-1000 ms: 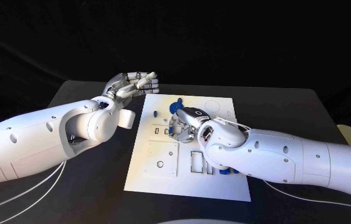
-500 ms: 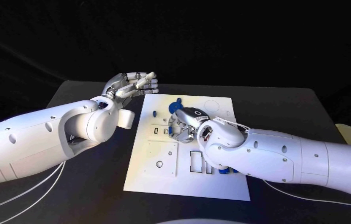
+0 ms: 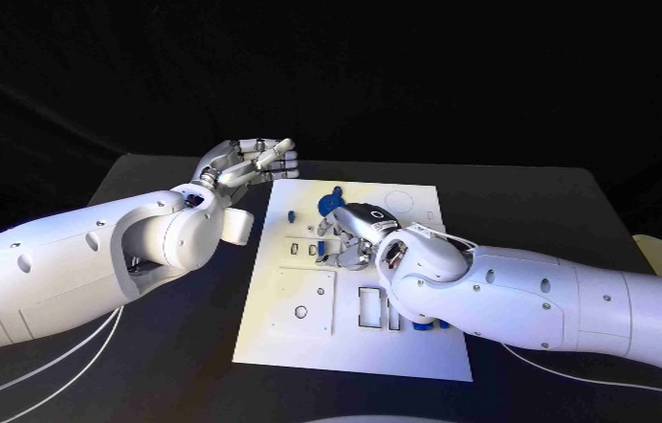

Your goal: Assemble the parts on the task board

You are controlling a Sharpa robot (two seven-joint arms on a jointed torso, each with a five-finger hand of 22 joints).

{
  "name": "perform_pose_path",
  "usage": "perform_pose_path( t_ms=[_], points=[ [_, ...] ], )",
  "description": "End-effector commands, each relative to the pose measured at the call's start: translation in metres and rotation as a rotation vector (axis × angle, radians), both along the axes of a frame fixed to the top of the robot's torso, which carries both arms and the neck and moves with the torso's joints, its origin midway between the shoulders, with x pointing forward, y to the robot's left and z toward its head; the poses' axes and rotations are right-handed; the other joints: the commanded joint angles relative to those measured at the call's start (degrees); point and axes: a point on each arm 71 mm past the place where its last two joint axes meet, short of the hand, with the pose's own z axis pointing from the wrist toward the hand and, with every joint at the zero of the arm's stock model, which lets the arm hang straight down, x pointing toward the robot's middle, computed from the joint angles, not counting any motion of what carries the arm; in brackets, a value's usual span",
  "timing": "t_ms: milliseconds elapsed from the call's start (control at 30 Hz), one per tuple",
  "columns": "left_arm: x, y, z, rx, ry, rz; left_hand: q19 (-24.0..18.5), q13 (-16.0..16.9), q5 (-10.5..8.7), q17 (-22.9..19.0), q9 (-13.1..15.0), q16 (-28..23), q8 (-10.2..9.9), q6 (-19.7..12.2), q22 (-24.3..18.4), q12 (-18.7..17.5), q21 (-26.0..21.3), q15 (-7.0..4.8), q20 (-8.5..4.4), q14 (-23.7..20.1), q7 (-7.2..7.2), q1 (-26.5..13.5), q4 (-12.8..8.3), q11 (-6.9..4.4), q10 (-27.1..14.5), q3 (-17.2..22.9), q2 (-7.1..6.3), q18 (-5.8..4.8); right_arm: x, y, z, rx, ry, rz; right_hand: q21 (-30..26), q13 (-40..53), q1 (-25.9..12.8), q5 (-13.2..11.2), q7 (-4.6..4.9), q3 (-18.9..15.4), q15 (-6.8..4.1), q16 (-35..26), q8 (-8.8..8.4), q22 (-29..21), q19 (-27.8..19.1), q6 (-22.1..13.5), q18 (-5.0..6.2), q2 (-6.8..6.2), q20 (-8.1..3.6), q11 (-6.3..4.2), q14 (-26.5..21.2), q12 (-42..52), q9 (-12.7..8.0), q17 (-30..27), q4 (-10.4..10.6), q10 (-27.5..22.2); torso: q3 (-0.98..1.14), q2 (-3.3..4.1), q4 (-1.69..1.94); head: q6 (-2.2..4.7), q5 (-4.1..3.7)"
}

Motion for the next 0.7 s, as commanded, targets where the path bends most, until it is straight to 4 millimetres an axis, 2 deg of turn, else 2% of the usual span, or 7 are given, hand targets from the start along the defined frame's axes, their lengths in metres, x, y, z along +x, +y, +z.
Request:
perform_pose_path(
  t_ms=[33,167,200,233,533,567,700],
  points=[
    [0.0,-0.002,-0.001,0.028,-0.004,-0.026,0.3,0.0,-0.23,-0.1,-0.1,-0.3,-0.2,-0.4,-0.1,-0.2,-0.3,0.0,-0.13,-0.5,1.81,0.0,0.1,0.26,0.1,-0.4,0.68,0.6,-0.004,-0.006,0.01,0.075,-0.064,0.01,-0.1,4.1,0.9,0.2,-0.03,-0.7,0.49,0.2,-0.04,1.7,0.0,-0.2,-0.3,0.16,0.41,0.0,6.0,-0.2,-0.1,15.1,0.6,-0.4,0.07,-0.11,-0.05,0.08,0.14],
    [0.002,-0.002,-0.007,0.153,0.038,-0.073,3.4,0.4,-1.46,1.6,0.4,2.6,0.7,1.2,0.0,0.4,0.8,-1.49,-0.88,5.3,1.01,-2.3,1.1,-0.68,2.5,-2.8,1.08,1.24,-0.004,-0.022,0.022,0.148,-0.038,0.017,-0.4,4.1,2.0,1.6,-0.12,-1.0,0.43,0.2,0.25,1.5,-0.1,0.2,-0.22,0.54,0.37,-0.08,6.0,-0.1,-0.3,15.1,1.5,-0.3,0.1,-0.49,-0.14,0.24,-0.17],
    [0.002,-0.002,-0.009,0.189,0.048,-0.086,5.3,0.7,-6.8,2.8,1.0,4.1,1.5,2.5,0.2,1.3,1.5,-2.46,-1.48,8.3,0.44,-6.8,1.0,-1.49,4.6,-4.7,2.72,1.18,-0.004,-0.027,0.024,0.168,-0.019,0.02,-1.1,4.1,2.5,2.3,-0.19,-0.7,0.39,0.2,0.5,0.9,-0.5,0.5,-0.05,0.9,0.34,-0.14,6.0,-0.1,-0.2,15.0,1.7,-0.4,0.1,-0.51,-0.16,0.32,-0.2],
    [0.003,-0.002,-0.011,0.226,0.057,-0.101,5.9,0.9,-7.1,3.3,1.1,4.4,1.7,2.7,0.2,1.4,1.7,-2.69,-1.89,9.1,0.24,-7.0,1.2,-1.73,5.3,-5.3,2.65,1.3,-0.003,-0.032,0.027,0.188,0.005,0.023,-1.4,4.0,2.8,2.8,-0.26,-0.5,0.35,0.2,0.73,0.7,-0.7,0.9,0.04,1.08,0.31,-0.19,5.9,-0.1,-0.2,14.9,1.8,-0.4,0.11,-0.61,-0.22,0.34,-0.12],
    [0.012,-0.009,-0.026,0.53,0.104,-0.211,28.4,6.9,-0.89,20.2,6.5,23.4,6.8,7.0,5.6,8.5,14.1,-12.29,-11.03,37.0,-5.49,-2.8,1.5,-9.73,23.3,-8.8,4.2,1.13,0.005,-0.101,0.063,0.345,0.162,-0.081,-3.3,3.5,3.6,4.2,-0.28,0.2,0.27,-0.1,0.98,-0.8,-1.8,1.0,0.49,1.42,0.24,-0.23,5.7,-0.5,-0.1,14.0,2.2,-1.0,0.6,-1.39,-0.86,0.09,0.82],
    [0.013,-0.01,-0.028,0.571,0.119,-0.239,30.6,8.8,-1.78,38.1,7.8,40.2,7.7,7.0,7.3,10.3,16.9,-12.92,-12.08,39.6,-6.05,-3.3,1.4,-10.55,24.8,-9.8,4.3,1.08,0.007,-0.109,0.066,0.347,0.165,-0.098,-3.4,3.5,3.5,4.2,-0.29,0.2,0.27,-0.1,1.02,-0.8,-1.8,1.1,0.5,1.41,0.23,-0.23,5.7,-0.6,-0.1,13.9,2.2,-1.0,0.64,-1.48,-1.01,0.04,0.98],
    [0.017,-0.015,-0.03,0.773,0.175,-0.334,30.7,17.8,-3.84,65.5,13.7,65.2,11.5,4.0,14.3,19.3,26.0,-14.11,-13.25,40.6,-6.54,-2.7,1.4,-10.97,23.7,-10.8,6.83,0.49,0.013,-0.132,0.073,0.35,0.173,-0.15,-3.9,3.7,3.3,4.4,-0.4,0.0,0.22,-0.2,1.36,-1.3,-2.2,1.5,0.63,1.14,0.2,-0.32,5.7,-0.4,0.1,13.8,2.6,-0.9,0.85,-1.81,-1.32,-0.08,1.38]
  ],
)
